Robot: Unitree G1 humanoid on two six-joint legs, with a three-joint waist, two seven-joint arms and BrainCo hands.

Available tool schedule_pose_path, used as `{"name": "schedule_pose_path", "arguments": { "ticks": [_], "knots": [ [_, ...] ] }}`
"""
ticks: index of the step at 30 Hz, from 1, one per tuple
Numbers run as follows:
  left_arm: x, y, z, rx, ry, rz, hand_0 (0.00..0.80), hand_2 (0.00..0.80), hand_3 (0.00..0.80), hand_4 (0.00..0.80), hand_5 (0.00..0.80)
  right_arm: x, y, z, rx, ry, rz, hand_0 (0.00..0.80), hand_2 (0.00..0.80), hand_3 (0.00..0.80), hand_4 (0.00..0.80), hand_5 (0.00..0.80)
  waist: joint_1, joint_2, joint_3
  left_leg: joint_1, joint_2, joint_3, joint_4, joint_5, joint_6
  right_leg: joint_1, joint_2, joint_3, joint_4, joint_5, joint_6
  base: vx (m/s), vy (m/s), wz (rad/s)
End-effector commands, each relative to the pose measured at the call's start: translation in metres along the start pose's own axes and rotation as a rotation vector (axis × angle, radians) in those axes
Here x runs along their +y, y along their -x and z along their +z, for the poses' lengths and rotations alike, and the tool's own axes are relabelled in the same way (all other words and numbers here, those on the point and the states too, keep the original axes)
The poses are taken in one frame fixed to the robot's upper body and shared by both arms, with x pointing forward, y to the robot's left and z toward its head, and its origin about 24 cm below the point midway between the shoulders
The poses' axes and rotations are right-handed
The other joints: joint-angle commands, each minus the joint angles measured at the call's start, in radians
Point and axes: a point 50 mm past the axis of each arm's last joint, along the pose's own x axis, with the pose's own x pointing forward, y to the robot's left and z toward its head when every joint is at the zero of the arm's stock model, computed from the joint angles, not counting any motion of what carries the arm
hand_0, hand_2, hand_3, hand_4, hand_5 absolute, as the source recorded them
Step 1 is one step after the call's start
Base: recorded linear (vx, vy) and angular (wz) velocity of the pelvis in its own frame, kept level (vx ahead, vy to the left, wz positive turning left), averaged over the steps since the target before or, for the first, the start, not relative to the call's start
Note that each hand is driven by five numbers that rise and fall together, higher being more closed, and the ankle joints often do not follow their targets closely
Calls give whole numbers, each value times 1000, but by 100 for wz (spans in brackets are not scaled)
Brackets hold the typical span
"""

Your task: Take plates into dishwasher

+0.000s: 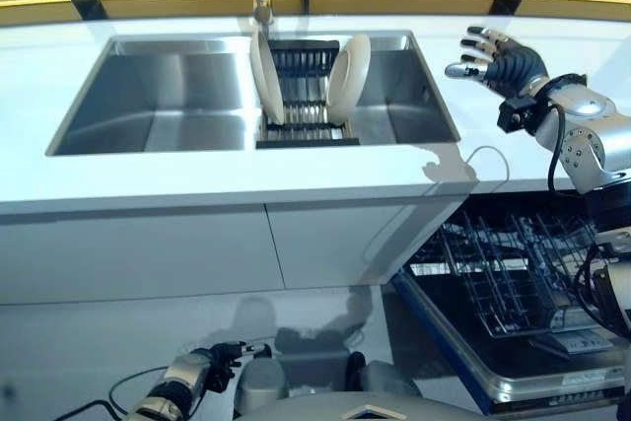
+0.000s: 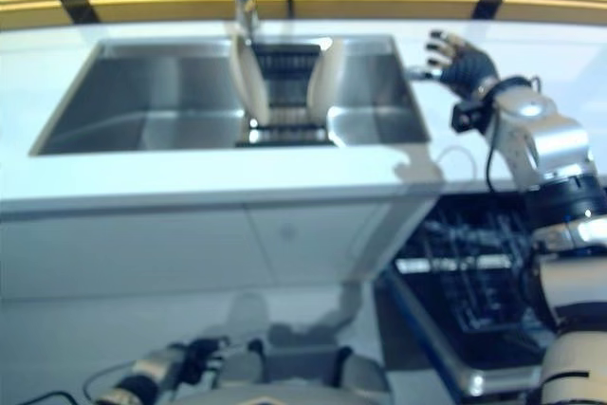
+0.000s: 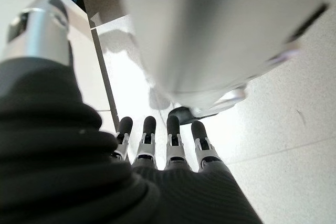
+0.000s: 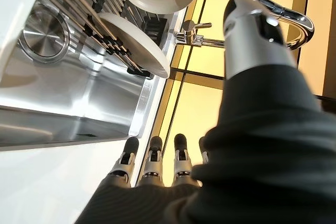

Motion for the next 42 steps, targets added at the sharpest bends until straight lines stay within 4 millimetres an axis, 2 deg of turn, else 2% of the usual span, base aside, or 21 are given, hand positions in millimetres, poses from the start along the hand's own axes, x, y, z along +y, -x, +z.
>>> {"name": "schedule_pose_path", "arguments": {
  "ticks": [1, 12, 17, 24, 30, 42],
  "knots": [
    [16, 3, -4, 28, -12, 35, 0, 0, 0, 0, 0, 2, -7, 31, -81, -31, 11, 0, 0, 0, 0, 0, 28, -50, -53, -5, -45, 11, -30, 44, -12, 96, -83, 5, -97, 49, 84, 86, 11, -4],
    [9, 2, -15, 38, -31, 10, 0, 0, 0, 0, 0, 21, -20, 26, 1, -70, 28, 0, 0, 0, 0, 0, 63, -64, -49, -10, -41, 21, -38, 39, -6, 108, -84, -6, -138, 63, 91, 60, 13, 7],
    [9, 1, -18, 32, -25, 13, 0, 0, 0, 0, 0, 30, -23, 23, 8, -192, 44, 0, 0, 0, 0, 0, 78, -72, -43, -16, -37, 20, -41, 40, -8, 115, -85, -14, -147, 64, 94, 38, 15, 2],
    [7, 2, -25, 16, -6, 21, 0, 0, 0, 0, 0, 26, -24, 3, 71, -304, 14, 0, 0, 0, 0, 0, 91, -74, -40, -19, -36, 19, -46, 41, -9, 123, -86, -20, -160, 70, 99, 44, 2, 1],
    [8, 2, -25, 12, -22, 21, 0, 0, 0, 0, 0, 22, -24, -6, 100, -340, 12, 0, 0, 0, 0, 0, 91, -71, -38, -21, -37, 18, -47, 40, -10, 122, -89, -21, -163, 70, 100, 0, 0, 0],
    [5, 1, -25, 8, -13, 13, 0, 0, 0, 0, 0, 23, -25, -15, 167, -286, 27, 0, 0, 0, 0, 0, 87, -70, -38, -12, -35, 17, -48, 37, -13, 129, -89, -18, -162, 65, 98, 14, 0, 0]
  ]
}}
